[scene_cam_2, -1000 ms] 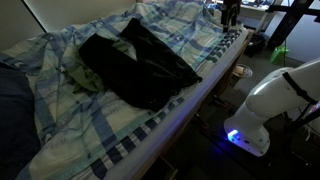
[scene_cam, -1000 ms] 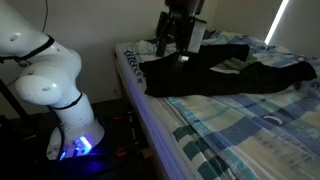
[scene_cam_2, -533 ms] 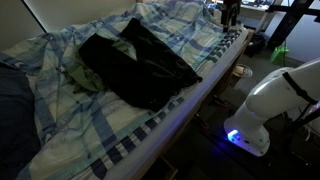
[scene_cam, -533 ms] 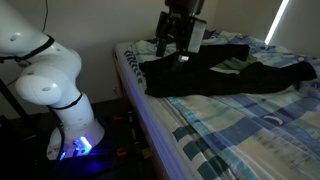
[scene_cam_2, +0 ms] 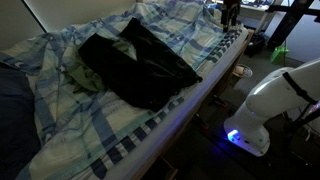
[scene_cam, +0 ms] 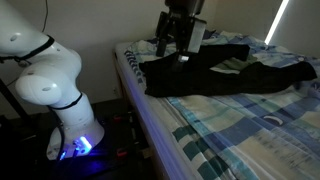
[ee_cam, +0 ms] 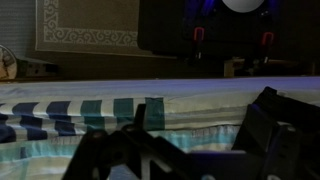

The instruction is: Fold the black trousers in half

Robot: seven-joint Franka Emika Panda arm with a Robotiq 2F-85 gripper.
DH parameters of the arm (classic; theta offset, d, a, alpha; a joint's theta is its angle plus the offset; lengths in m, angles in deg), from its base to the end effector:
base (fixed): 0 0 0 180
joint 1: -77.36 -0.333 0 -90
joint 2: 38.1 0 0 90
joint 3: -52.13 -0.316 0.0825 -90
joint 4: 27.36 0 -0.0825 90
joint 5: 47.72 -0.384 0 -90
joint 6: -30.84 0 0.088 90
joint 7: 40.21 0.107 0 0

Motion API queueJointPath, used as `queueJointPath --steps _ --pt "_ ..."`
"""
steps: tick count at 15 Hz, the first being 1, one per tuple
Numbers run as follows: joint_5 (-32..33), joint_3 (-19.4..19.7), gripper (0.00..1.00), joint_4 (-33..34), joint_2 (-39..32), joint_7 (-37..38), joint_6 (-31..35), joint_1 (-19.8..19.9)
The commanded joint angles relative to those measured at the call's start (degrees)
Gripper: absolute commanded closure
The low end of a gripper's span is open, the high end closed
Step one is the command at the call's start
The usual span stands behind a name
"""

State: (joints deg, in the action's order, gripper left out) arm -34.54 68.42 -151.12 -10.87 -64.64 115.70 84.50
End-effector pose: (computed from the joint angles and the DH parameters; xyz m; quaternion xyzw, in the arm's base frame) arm 0.3403 -0.1952 0.5588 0.9922 0.0329 -0.1200 0.0043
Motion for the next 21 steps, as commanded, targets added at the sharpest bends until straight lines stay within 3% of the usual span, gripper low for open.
queueJointPath --steps 1,18,21 --pt "-0.07 -0.13 0.00 0.14 -0.08 -0.07 -0.12 0.15" --pt "0.59 0.53 0.00 6.63 -1.75 -6.58 2.66 -1.02" --pt "-0.04 0.00 0.00 5.28 -1.10 -4.74 2.28 -0.79"
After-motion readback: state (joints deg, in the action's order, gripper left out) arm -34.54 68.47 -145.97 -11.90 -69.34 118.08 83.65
